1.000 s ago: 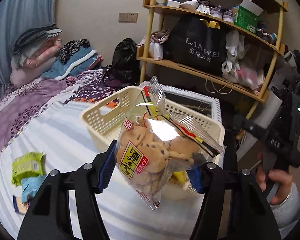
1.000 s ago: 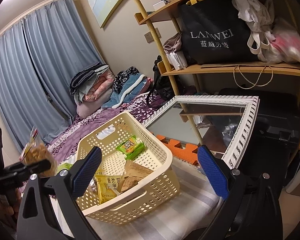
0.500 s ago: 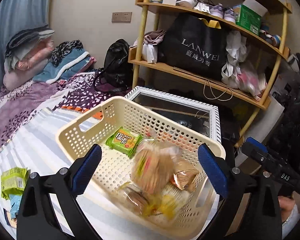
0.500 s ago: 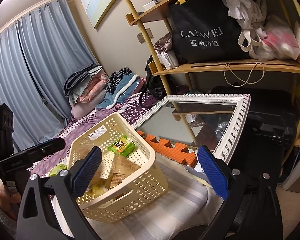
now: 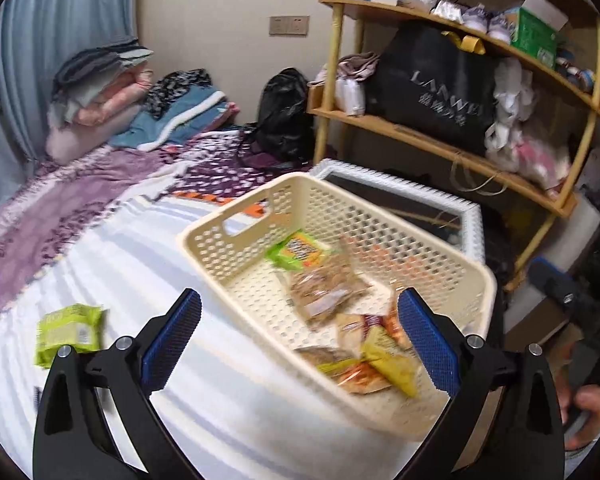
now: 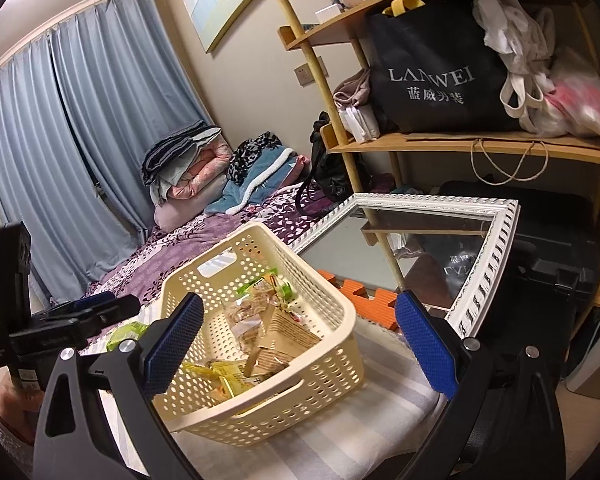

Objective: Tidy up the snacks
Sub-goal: 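Move both tools away from the basket toward the remaining snacks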

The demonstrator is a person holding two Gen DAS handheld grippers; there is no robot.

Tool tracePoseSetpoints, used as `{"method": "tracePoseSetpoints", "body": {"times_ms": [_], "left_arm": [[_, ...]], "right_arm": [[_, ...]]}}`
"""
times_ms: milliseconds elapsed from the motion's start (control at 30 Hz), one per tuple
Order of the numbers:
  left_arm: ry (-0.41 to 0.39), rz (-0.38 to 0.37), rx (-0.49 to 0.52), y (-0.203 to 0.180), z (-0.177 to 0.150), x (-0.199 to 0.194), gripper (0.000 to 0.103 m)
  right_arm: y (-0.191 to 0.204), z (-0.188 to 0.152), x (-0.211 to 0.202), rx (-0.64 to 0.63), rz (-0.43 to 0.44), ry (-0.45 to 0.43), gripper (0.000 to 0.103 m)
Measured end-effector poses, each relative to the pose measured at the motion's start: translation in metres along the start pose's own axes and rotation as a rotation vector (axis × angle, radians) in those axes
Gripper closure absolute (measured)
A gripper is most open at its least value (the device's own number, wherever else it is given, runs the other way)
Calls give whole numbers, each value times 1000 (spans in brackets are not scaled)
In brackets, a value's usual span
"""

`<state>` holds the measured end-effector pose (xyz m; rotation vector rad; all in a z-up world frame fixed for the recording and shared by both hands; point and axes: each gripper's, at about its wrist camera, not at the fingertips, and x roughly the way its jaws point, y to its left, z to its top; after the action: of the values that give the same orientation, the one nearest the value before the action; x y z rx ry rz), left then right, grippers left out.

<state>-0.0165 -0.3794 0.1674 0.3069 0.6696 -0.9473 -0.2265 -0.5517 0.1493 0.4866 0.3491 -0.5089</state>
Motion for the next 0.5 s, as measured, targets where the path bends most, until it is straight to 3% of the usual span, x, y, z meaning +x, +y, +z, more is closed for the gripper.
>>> {"method": "tracePoseSetpoints", "body": {"times_ms": [367, 500], "left_arm": [[22, 137, -74, 39, -18, -19, 3], [21, 148, -121, 56, -27, -29, 3]], "right_arm": [[39, -1, -6, -72, 39, 11, 6], [55, -2, -6, -93, 59, 24, 6]]}}
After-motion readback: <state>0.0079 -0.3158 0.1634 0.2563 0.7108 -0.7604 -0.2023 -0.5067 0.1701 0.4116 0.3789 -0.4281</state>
